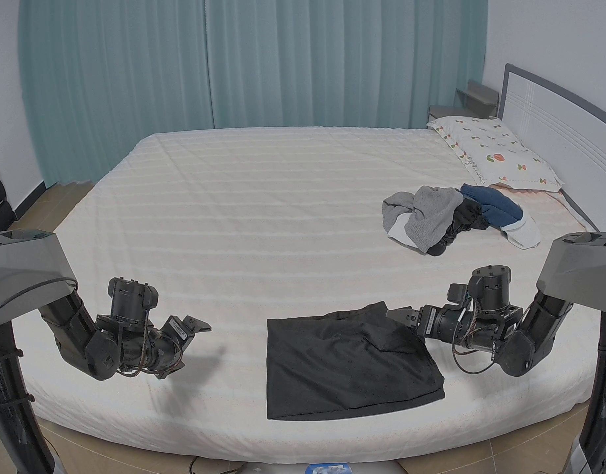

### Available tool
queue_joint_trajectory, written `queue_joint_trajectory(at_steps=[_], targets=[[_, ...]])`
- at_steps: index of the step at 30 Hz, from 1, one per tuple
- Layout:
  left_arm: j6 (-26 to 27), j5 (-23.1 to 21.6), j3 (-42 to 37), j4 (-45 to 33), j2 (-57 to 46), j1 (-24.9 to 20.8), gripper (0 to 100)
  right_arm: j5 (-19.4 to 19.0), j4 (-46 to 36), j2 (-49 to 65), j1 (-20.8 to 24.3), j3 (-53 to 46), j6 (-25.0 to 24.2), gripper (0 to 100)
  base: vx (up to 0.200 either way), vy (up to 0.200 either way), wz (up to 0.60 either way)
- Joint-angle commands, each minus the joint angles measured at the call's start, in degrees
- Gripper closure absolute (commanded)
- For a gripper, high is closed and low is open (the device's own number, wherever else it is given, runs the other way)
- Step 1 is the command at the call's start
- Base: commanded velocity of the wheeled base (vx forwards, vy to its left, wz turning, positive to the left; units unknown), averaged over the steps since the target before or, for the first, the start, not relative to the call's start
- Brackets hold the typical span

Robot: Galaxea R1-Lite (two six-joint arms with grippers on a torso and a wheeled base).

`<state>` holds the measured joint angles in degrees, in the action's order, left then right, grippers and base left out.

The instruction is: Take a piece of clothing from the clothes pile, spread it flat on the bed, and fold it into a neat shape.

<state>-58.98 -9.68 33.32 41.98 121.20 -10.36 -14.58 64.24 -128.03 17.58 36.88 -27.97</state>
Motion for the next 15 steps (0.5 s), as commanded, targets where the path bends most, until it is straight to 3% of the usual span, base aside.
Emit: queue_joint_trajectory(at_steps=[1, 15], targets=[[0.0, 0.01, -0.01, 0.03, 0.09, -0.01, 0, -0.27, -0.08, 3.22, 0.18, -2.25, 0.1, 0, 0.0, 0.0, 0.0], [0.0, 0.19, 0.17, 0.12, 0.44, -0.01, 0, 0.08, 0.09, -1.44, 1.84, -1.98, 0.1, 0, 0.0, 0.0, 0.0]])
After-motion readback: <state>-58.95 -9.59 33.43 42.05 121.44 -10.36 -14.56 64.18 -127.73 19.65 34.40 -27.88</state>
